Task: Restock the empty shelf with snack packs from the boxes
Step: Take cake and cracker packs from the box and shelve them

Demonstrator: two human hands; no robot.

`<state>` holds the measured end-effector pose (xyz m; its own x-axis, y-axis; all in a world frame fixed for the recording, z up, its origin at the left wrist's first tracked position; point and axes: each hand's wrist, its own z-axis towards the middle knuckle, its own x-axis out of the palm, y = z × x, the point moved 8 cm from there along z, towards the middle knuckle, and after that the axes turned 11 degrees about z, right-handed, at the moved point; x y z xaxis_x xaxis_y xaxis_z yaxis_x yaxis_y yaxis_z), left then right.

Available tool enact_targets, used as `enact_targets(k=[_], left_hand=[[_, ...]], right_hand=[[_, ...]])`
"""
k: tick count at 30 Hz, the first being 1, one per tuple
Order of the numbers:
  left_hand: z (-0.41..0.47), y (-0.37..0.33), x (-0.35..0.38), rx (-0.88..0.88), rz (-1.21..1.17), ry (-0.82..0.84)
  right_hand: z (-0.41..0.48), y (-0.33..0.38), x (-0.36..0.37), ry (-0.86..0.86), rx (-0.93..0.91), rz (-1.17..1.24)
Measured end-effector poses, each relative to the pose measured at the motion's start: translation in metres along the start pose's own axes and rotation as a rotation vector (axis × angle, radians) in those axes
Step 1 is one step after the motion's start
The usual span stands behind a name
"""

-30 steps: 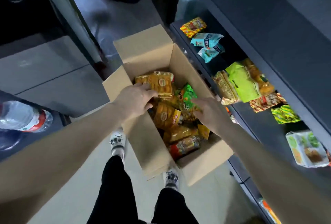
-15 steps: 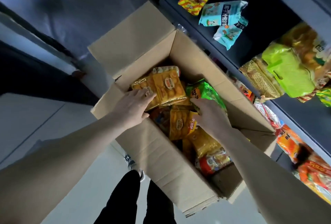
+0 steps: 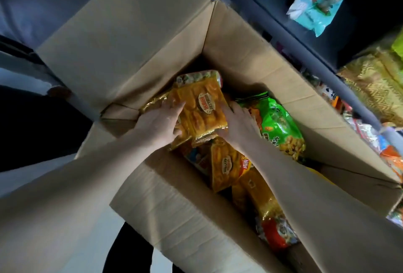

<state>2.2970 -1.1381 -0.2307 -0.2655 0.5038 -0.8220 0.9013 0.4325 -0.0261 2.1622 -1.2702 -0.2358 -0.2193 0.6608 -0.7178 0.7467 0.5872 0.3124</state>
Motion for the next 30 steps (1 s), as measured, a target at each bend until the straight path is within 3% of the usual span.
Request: enact_targets(k=[5,11,15,20,23,27,30], left_hand=[[0.045,0.017,0.040,-0.033,0.038,0.136],[0.069,0.029,0.062,-0.010,0.060,0.145],[0.074,0.029,0.069,0.004,0.095,0.191],[0.084,0.008,0.054,0.109,0.185,0.037],[0.096,-0.011,0.050,0.231,0.209,0.012],[0.112,-0.025,0.060,0.362,0.404,0.069],[0.118,-0.021,0.068,0.332,0.534,0.111]], right_hand=[[0.050,-0.013,0.024,-0.020,0.195,0.173],[0.073,-0.034,0.055,0.007,0.432,0.425],[0.068,-0.033,0.043,-0.082,0.420,0.487],[0.030,-0.043,0.025,-0.213,0.350,0.425],[0.003,-0.069,0.018,-0.309,0.406,0.428],[-0.014,-0.104,0.031,-0.275,0.498,0.428],[-0.012,-0.105,0.041,-0.264,0.486,0.488]])
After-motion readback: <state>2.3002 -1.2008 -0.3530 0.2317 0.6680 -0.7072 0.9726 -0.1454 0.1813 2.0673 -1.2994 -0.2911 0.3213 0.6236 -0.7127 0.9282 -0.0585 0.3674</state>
